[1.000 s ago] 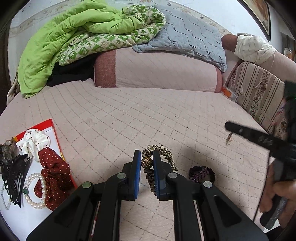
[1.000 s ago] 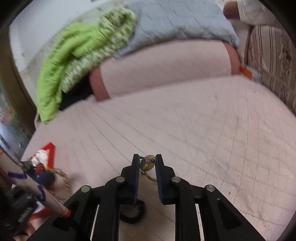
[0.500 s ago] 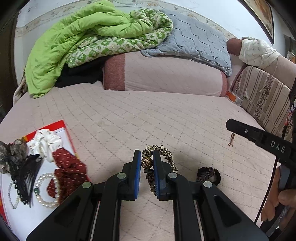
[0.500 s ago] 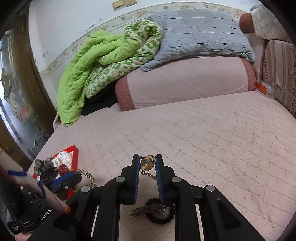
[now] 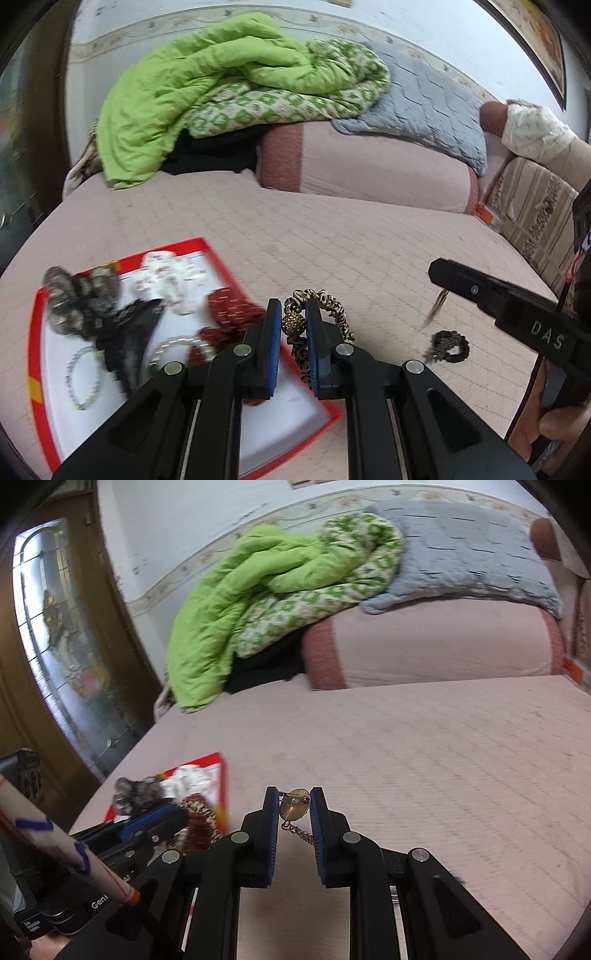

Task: Organize jewelry
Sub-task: 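Carry the scrunchie and gold chain to the tray and release them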

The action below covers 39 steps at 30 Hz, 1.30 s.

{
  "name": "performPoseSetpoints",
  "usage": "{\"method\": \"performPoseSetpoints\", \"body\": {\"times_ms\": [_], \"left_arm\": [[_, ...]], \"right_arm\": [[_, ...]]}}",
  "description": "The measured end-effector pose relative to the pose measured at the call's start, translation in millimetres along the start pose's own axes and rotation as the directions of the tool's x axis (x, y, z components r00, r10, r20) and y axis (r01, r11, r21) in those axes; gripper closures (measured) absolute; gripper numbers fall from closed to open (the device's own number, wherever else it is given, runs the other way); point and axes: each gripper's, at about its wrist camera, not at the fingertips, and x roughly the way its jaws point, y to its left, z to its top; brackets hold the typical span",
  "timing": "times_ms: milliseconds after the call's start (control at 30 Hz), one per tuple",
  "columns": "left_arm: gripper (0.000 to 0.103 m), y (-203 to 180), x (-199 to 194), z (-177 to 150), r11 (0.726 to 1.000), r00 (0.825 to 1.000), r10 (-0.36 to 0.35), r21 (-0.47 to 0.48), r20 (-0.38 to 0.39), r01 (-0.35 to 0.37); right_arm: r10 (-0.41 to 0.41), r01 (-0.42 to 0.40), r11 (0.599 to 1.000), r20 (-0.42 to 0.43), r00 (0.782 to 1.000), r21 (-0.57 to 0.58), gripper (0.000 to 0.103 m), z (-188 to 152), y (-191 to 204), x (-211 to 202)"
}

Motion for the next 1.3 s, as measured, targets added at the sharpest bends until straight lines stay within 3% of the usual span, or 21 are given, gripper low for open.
{"method": "performPoseSetpoints", "body": {"times_ms": [367,733,1033,1300], "left_arm": [[0.091,88.7,-28.6,-7.8,0.985,0.996,0.091,-0.146,0.004,-0.089],[0.091,127.9,-39.3,-19.3,0.968,0.989,0.148,-0.202,-0.02,-0.149],[0.091,162.9,-42.3,-37.6,0.948,0.978,0.188,-0.242,-0.094,-0.206],[0.091,174.9,-34.9,-50.7,0.938,0.966,0.203,-0.25,-0.16,-0.239]], "right_arm": [[0.166,-0.17,0.983,-0.064,0.984,-0.064,0.085,-21.6,78.4,23.8],[0.282,-0.308,0.941,-0.183,0.942,-0.139,0.085,-58.7,135.8,41.8],[0.298,-0.343,0.927,-0.259,0.919,-0.15,0.085,-81.2,157.8,63.0],[0.244,-0.297,0.943,-0.295,0.924,-0.148,0.085,-90.6,154.3,79.7]]}}
